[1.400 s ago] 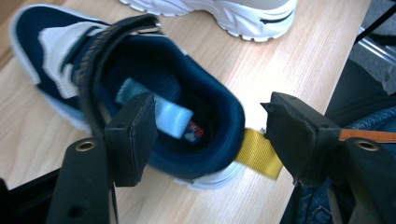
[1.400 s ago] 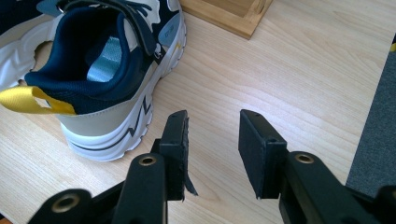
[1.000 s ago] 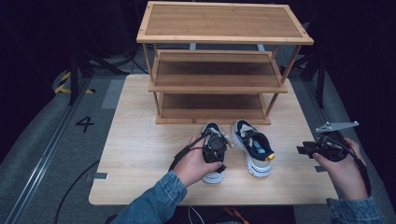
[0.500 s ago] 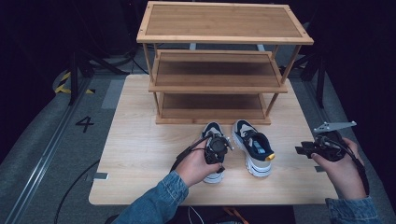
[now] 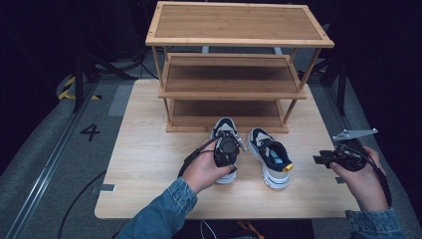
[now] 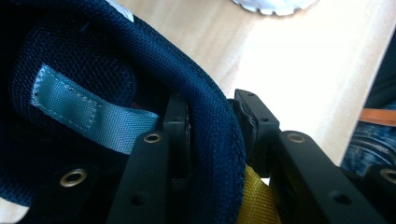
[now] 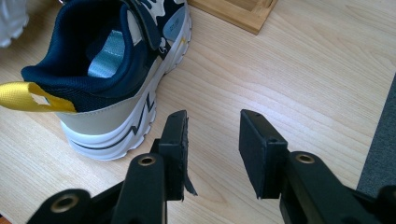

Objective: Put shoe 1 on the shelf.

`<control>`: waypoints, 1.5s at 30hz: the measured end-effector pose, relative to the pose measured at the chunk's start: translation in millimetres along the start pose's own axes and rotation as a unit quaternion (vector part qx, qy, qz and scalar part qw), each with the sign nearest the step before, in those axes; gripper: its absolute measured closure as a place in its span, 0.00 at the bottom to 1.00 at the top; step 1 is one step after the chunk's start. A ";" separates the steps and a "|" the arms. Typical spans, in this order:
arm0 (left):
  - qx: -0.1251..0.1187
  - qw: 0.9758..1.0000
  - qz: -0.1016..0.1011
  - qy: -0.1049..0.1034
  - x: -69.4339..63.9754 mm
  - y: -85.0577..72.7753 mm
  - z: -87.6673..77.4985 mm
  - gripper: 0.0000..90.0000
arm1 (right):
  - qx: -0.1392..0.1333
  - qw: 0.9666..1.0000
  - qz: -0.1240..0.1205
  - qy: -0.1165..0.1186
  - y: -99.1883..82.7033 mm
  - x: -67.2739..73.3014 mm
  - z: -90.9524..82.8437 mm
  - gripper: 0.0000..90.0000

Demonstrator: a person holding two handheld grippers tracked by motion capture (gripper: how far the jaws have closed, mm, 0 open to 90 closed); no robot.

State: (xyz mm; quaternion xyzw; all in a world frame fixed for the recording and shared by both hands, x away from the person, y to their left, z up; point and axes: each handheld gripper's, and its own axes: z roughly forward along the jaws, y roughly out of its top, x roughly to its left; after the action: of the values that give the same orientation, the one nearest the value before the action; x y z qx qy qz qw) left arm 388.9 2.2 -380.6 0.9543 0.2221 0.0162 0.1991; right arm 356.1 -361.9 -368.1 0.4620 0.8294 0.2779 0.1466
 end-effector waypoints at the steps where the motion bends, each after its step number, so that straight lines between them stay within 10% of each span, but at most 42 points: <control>1: 0.002 1.000 0.001 0.000 4.0 1.2 -2.2 0.76 | 0.000 1.000 0.001 0.001 0.2 0.3 0.4 0.71; 27: -0.044 0.999 -0.016 0.019 97.5 10.4 10.3 0.74 | 0.010 1.000 0.003 0.005 -1.1 -1.1 8.3 0.71; 41: -0.030 0.999 -0.014 0.043 109.4 14.0 23.5 0.70 | 0.010 1.000 0.005 0.006 -1.8 -2.2 8.9 0.71; 45: -0.057 0.997 -0.027 0.055 106.2 16.2 18.1 0.53 | 0.010 1.000 0.005 0.006 -1.8 -1.9 8.8 0.71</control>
State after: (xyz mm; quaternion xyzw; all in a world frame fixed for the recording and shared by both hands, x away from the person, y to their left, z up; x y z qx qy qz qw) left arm 493.4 27.9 -397.1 0.9328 0.2569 0.0755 0.2412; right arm 360.3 -361.4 -376.3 0.4657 0.8306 0.2731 0.1362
